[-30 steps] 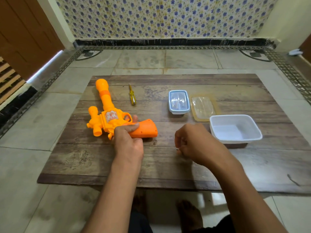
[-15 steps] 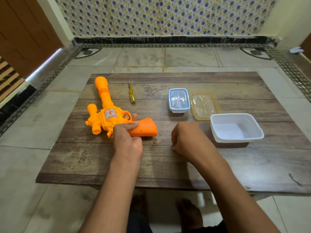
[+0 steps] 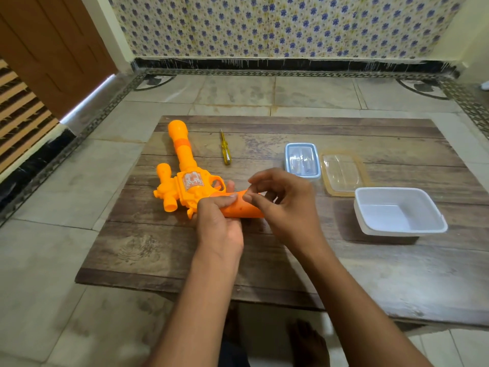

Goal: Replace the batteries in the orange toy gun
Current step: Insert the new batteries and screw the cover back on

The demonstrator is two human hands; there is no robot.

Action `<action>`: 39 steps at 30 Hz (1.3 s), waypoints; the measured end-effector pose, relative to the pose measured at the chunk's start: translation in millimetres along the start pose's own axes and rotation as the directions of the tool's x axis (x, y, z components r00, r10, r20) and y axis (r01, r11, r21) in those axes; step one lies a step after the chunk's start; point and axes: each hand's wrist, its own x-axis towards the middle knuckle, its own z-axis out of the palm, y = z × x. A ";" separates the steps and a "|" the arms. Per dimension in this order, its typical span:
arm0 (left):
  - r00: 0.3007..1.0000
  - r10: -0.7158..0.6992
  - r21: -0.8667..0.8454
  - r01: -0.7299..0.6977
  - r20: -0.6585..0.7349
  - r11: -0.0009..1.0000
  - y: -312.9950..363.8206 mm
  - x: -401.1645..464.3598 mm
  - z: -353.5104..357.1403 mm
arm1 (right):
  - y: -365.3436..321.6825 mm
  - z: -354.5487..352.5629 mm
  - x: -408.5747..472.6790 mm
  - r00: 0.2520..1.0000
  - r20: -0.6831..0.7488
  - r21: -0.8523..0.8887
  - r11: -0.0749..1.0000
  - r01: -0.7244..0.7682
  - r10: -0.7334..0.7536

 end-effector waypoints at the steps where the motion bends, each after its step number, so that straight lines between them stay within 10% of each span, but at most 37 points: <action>1: 1.000 -0.006 -0.007 0.006 0.011 1.000 0.1 -0.9 0.7 | 1.3 3.4 1.9 1.000 0.024 0.009 1.000 -0.014 0.014; 39: 0.998 -0.033 -0.043 0.036 0.061 0.998 -1.3 11.0 -4.9 | 14.6 2.9 6.6 0.878 0.179 -0.357 0.803 0.478 -0.443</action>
